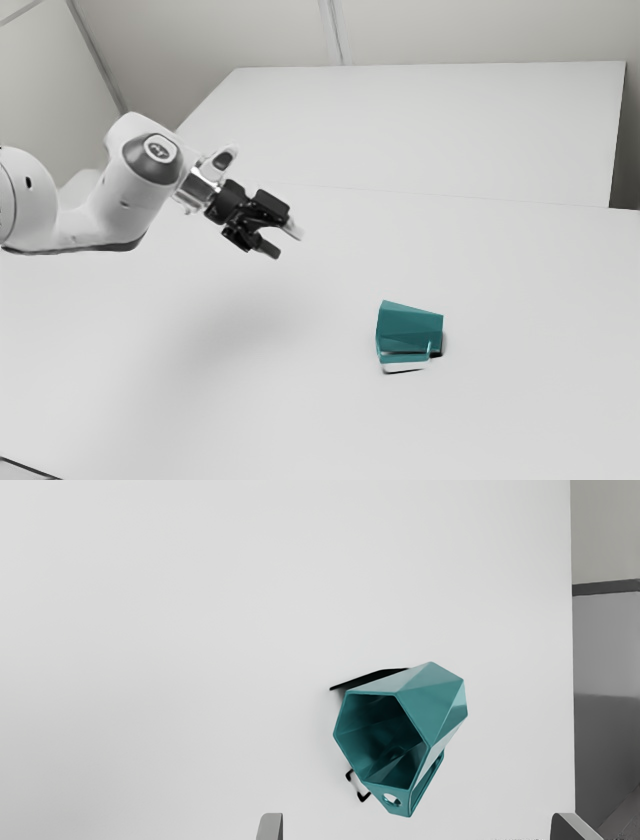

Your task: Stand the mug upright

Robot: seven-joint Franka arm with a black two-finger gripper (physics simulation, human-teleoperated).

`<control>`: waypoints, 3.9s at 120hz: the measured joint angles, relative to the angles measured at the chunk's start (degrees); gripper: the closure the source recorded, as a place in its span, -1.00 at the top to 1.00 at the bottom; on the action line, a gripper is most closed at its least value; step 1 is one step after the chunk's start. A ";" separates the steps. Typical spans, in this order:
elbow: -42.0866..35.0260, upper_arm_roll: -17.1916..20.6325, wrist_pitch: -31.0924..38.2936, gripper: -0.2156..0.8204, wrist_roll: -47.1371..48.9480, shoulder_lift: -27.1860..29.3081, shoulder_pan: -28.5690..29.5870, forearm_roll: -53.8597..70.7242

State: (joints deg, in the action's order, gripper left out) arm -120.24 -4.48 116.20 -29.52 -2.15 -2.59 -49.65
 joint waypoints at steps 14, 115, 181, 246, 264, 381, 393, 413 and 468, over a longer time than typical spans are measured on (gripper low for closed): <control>-2.16 0.07 1.26 0.54 -5.74 -0.57 -0.78 -4.14; -5.61 0.17 2.99 0.54 -19.65 -7.19 -6.50 -17.60; -3.91 0.41 3.49 0.54 -16.45 -11.42 -10.14 -22.27; -1.51 0.70 3.62 0.53 -18.33 -15.13 -11.97 -28.02; -1.44 0.70 3.62 0.53 -19.33 -15.71 -12.68 -29.47; 2.71 0.73 3.84 -0.18 -22.17 -19.48 -15.32 -31.78; 2.83 0.72 3.85 -0.40 -22.28 -19.47 -15.46 -31.81; 2.98 0.71 4.04 -0.63 -22.31 -19.47 -15.52 -31.65; 2.57 0.71 4.79 -0.88 -22.44 -14.03 -16.45 -30.95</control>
State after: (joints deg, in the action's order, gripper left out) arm -117.67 -3.77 120.99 -51.96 -16.18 -19.04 -80.60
